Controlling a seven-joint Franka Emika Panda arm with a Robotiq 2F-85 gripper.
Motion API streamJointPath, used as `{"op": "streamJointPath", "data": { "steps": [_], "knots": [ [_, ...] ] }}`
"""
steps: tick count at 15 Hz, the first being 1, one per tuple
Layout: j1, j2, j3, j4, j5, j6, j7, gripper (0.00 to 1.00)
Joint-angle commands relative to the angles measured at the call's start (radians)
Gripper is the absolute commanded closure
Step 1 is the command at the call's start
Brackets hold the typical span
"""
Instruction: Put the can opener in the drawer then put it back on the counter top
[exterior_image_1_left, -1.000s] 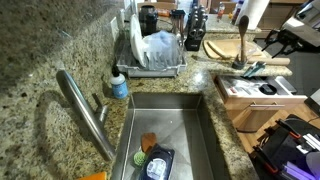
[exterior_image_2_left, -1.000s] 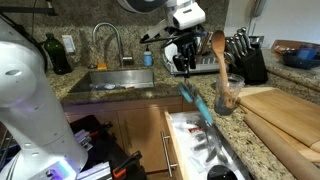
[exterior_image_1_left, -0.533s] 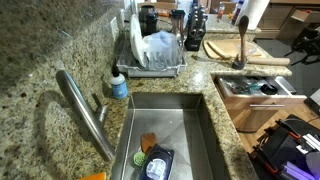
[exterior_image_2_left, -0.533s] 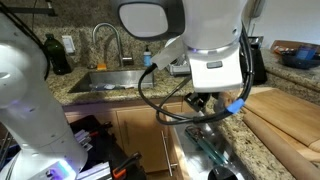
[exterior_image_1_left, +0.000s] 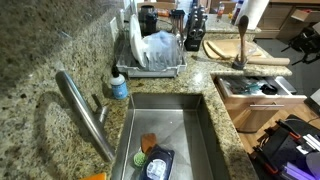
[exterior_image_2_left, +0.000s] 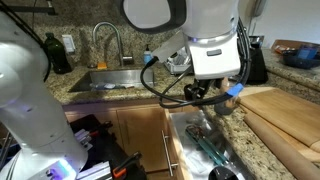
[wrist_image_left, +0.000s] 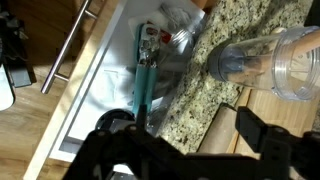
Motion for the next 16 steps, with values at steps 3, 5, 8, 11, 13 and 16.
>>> {"op": "streamJointPath", "data": {
  "steps": [3,5,8,11,13,16],
  "knots": [
    [0.0,0.227,0.171,0.109,-0.012,-0.003,0.041,0.0],
    [-0.01,0.304,0.232,0.151,-0.082,0.012,0.113,0.0],
    [-0.003,0.276,0.236,0.125,-0.066,0.009,0.109,0.0],
    [-0.002,0.338,0.24,0.147,-0.091,0.034,0.132,0.0],
    [0.009,0.396,0.246,0.133,-0.067,0.101,0.145,0.0],
    [0.025,0.469,0.254,0.126,-0.033,0.179,0.159,0.0]
  ]
}}
